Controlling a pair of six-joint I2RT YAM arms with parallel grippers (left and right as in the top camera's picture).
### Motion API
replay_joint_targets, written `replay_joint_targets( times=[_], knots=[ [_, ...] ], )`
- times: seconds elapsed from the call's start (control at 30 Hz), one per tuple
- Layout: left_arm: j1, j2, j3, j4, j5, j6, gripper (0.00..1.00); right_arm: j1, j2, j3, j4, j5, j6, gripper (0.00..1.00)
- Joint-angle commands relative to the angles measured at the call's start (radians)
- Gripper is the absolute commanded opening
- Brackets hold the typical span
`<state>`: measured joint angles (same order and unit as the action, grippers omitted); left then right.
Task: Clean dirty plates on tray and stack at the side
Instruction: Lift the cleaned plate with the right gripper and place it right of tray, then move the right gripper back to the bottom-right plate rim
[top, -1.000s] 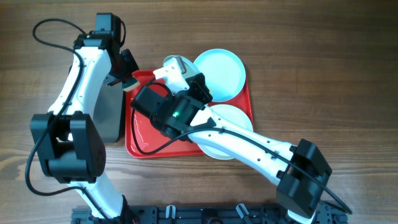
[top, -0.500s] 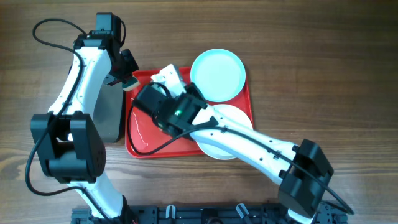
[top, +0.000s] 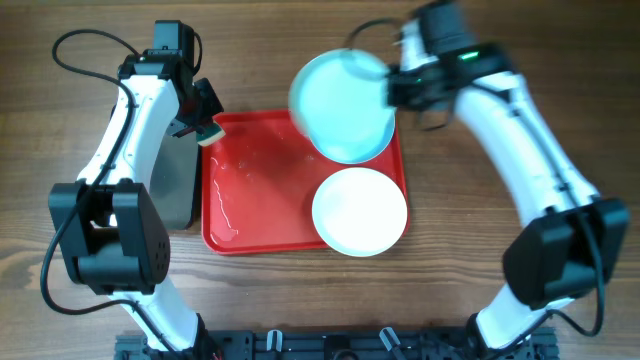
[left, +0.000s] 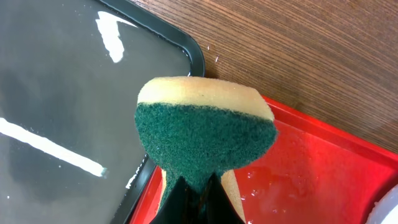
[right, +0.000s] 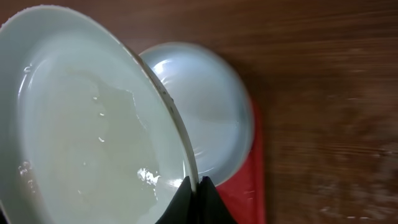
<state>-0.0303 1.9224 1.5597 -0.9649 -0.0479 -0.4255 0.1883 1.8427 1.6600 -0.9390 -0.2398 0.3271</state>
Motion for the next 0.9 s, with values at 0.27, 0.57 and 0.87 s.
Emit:
replay_joint_targets(
  times=[0.27,0.57,0.87],
  knots=[
    [0.009,-0.01,0.01,0.003,-0.013,-0.017,0.04,-0.443,-0.034,-0.2,-0.05,0.08,0.1,0.04],
    [0.009,-0.01,0.01,0.007,-0.013,-0.017,0.04,-0.482,-0.034,-0.429,0.112,0.121,0.121,0.04],
    [0.009,-0.01,0.01,0.007,-0.013,-0.017,0.04,-0.484,-0.035,-0.41,0.023,0.182,0.089,0.16]
  ],
)
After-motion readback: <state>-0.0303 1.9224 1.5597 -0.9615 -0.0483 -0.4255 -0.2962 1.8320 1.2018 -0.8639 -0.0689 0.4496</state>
